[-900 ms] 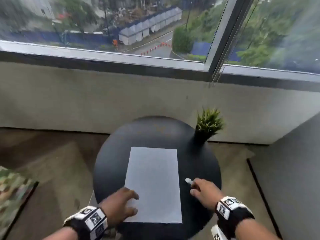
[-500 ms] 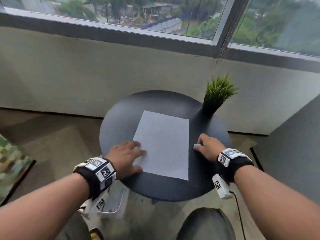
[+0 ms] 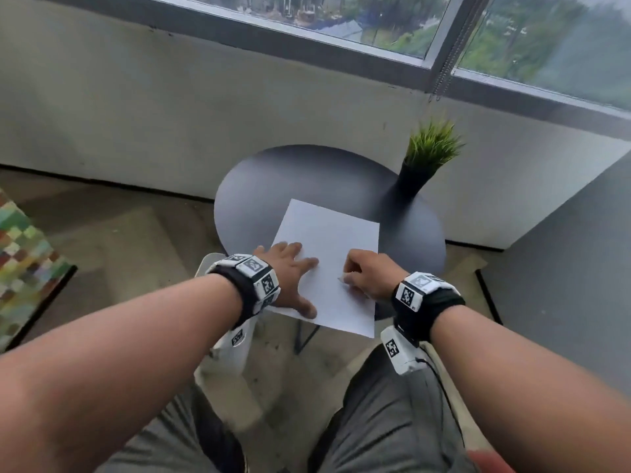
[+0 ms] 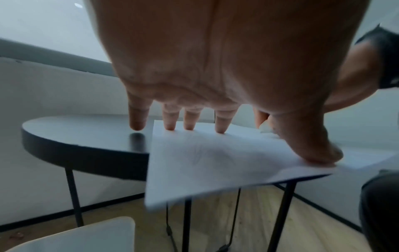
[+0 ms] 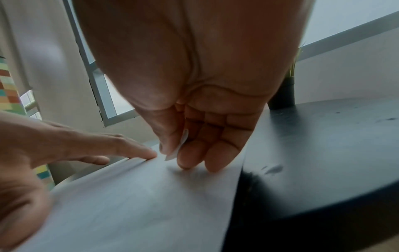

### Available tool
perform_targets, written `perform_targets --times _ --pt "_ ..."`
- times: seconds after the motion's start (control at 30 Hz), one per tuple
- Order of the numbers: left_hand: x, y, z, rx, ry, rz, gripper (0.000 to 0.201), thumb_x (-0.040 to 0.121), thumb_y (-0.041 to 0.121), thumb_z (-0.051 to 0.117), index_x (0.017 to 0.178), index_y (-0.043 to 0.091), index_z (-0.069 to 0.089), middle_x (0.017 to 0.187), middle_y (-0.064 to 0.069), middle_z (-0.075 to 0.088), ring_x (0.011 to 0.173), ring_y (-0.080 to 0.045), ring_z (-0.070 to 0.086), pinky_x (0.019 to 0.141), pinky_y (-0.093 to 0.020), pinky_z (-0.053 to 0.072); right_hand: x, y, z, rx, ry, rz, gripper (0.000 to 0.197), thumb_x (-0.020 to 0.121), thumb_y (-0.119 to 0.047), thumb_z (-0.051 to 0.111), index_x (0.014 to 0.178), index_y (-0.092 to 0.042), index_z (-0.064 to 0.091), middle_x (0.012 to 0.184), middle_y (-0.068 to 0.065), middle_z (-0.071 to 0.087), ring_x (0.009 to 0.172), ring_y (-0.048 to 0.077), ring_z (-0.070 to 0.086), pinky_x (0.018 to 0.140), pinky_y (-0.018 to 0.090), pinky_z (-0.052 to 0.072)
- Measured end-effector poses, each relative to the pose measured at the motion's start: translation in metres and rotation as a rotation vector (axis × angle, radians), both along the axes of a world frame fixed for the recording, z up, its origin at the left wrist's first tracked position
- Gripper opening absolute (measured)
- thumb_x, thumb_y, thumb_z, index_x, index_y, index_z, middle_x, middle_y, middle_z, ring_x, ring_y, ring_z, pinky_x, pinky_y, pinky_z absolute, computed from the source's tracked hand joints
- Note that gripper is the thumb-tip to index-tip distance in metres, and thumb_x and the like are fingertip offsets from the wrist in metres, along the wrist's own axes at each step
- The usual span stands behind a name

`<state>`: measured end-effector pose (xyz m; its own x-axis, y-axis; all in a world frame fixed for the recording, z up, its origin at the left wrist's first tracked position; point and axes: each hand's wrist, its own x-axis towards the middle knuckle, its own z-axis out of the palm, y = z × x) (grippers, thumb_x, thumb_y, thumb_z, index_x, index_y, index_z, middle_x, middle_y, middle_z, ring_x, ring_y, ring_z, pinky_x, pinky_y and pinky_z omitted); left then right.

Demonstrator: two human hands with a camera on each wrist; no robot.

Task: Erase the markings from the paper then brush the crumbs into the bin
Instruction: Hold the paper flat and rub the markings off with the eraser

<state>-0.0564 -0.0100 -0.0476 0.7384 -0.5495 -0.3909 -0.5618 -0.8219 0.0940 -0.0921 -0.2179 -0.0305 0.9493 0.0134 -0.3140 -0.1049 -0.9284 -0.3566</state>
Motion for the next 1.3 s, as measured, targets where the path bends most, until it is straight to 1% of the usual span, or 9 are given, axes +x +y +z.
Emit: perform_targets --times 0.17,0.33,0.5,0.67,0.8,0.93,1.0,1.17,1.3 --pt "0.004 0.000 -0.009 0.004 -0.002 0.001 0.121 0.057 0.089 0.062 0.156 0.041 0.012 0.167 -0.004 0.002 0.152 -0.030 0.004 0.116 -0.063 0.019 -0.001 0.020 -0.003 -0.111 -0.053 -0.048 0.006 0.088 -0.023 0.055 0.089 -0.018 0.053 0.099 0.007 0.065 0.089 0.026 0.055 0.070 0.029 0.038" --pt "0.009 0.000 -0.009 0.029 -0.028 -0.044 0.119 0.058 0.091 0.059 0.156 0.042 0.012 0.167 -0.003 0.002 0.153 -0.029 0.004 0.115 -0.067 0.016 -0.011 0.036 -0.004 -0.084 0.046 0.271 0.010 0.090 -0.027 0.061 0.094 -0.018 0.059 0.091 -0.003 0.060 0.085 0.018 0.052 0.071 0.027 0.037" --pt "0.017 -0.007 -0.004 0.060 0.003 -0.030 0.118 0.059 0.088 0.064 0.155 0.045 0.011 0.167 -0.003 0.002 0.152 -0.030 0.005 0.114 -0.066 0.018 0.016 0.011 -0.013 -0.122 -0.081 -0.059 0.011 0.088 -0.026 0.055 0.095 -0.018 0.054 0.099 0.007 0.064 0.089 0.028 0.056 0.069 0.030 0.039" --pt "0.023 -0.018 0.000 0.123 -0.015 -0.078 0.118 0.055 0.089 0.066 0.151 0.053 0.008 0.158 -0.007 0.018 0.141 -0.035 0.024 0.103 -0.059 0.037 0.005 0.025 -0.013 -0.020 -0.002 0.330 0.011 0.092 -0.027 0.057 0.100 -0.019 0.056 0.091 -0.004 0.059 0.084 0.019 0.052 0.071 0.027 0.035" --pt "0.030 -0.027 0.003 0.208 -0.002 -0.082 0.132 0.050 0.092 0.066 0.153 0.052 -0.006 0.165 -0.001 -0.005 0.143 -0.036 0.017 0.104 -0.058 0.038 0.044 -0.004 -0.012 -0.042 -0.045 -0.069 0.014 0.090 -0.026 0.056 0.098 -0.016 0.055 0.100 0.007 0.063 0.091 0.026 0.055 0.071 0.031 0.041" --pt "0.033 -0.031 0.002 0.248 -0.015 -0.114 0.134 0.048 0.094 0.064 0.153 0.049 -0.006 0.166 -0.003 -0.005 0.144 -0.037 0.015 0.104 -0.061 0.034 0.030 0.011 -0.018 0.028 0.004 0.173 0.012 0.090 -0.027 0.054 0.099 -0.019 0.052 0.092 0.000 0.062 0.087 0.023 0.055 0.071 0.032 0.042" --pt "0.034 -0.028 -0.001 0.255 0.000 -0.113 0.135 0.049 0.094 0.063 0.153 0.048 -0.010 0.166 -0.003 -0.015 0.150 -0.040 0.001 0.110 -0.068 0.022 0.028 0.013 -0.014 0.033 0.073 0.310 0.010 0.089 -0.026 0.057 0.098 -0.022 0.054 0.089 -0.007 0.062 0.085 0.017 0.057 0.073 0.028 0.044" --pt "0.033 -0.027 0.000 0.240 0.029 -0.109 0.140 0.052 0.089 0.068 0.153 0.044 -0.019 0.165 -0.005 -0.019 0.151 -0.042 -0.004 0.118 -0.061 0.018 0.056 -0.001 -0.014 -0.067 -0.069 -0.066 0.011 0.090 -0.024 0.052 0.095 -0.015 0.052 0.103 0.009 0.063 0.098 0.030 0.056 0.074 0.032 0.042" --pt "0.034 -0.023 0.003 0.269 0.045 -0.130 0.141 0.049 0.085 0.074 0.153 0.047 -0.014 0.166 -0.005 -0.019 0.151 -0.043 -0.003 0.117 -0.062 0.021 0.022 0.024 -0.012 0.061 0.039 0.342 0.012 0.092 -0.024 0.054 0.103 -0.023 0.053 0.092 -0.002 0.061 0.087 0.022 0.057 0.073 0.030 0.043"
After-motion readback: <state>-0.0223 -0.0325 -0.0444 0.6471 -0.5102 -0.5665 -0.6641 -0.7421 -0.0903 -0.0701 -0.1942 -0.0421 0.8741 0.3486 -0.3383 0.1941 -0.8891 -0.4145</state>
